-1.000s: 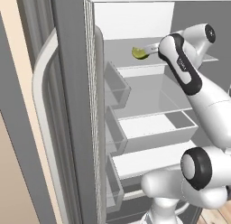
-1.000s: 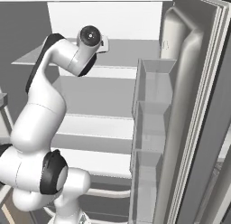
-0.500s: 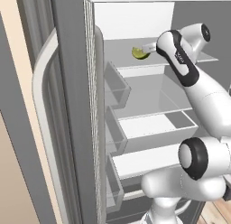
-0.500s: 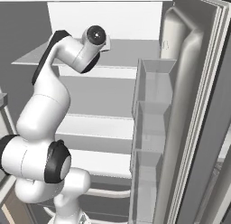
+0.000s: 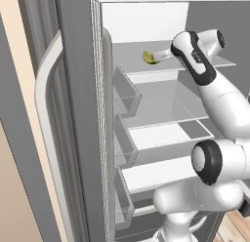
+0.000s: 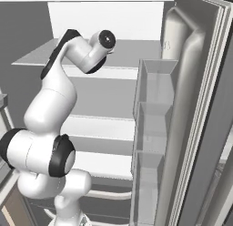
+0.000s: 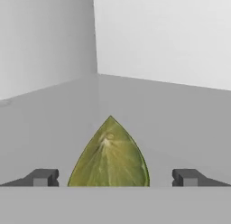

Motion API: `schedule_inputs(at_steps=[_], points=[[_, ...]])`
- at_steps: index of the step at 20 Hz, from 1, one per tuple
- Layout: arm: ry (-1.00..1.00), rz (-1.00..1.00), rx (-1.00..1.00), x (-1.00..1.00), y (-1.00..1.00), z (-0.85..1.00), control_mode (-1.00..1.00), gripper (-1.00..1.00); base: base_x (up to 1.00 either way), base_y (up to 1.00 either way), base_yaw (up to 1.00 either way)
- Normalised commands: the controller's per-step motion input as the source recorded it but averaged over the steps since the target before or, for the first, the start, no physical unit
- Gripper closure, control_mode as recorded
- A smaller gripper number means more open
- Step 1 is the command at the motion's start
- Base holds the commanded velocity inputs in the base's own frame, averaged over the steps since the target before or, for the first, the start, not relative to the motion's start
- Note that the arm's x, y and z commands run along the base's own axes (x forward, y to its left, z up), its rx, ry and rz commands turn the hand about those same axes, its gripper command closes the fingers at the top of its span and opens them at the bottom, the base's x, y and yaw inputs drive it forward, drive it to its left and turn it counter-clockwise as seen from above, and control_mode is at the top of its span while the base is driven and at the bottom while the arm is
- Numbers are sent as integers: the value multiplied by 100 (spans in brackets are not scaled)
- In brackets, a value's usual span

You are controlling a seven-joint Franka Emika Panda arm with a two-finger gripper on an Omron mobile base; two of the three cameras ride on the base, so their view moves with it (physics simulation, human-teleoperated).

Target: There is a bowl on the dining counter. Grab a lemon wedge from the fridge and place it in the bowl. Then get the liquor bottle and glass cup from the cabinet and place them next to the bowl.

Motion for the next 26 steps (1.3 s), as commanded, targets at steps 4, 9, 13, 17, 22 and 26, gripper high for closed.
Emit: schedule_inputs(at_steps=[4, 9, 13, 17, 22, 26], points=[[0, 11, 0, 15, 1, -18, -100, -100, 0, 0, 0], [0, 10, 0, 14, 6, -17, -100, -100, 0, 0, 0], [0, 9, 0, 13, 12, -15, -100, 100, 0, 0, 0], [-1, 9, 0, 9, 8, -2, -100, 100, 0, 0, 0], [-11, 13, 0, 2, 9, 0, -100, 100, 0, 0, 0], [-20, 12, 0, 0, 4, 4, -100, 100, 0, 0, 0]])
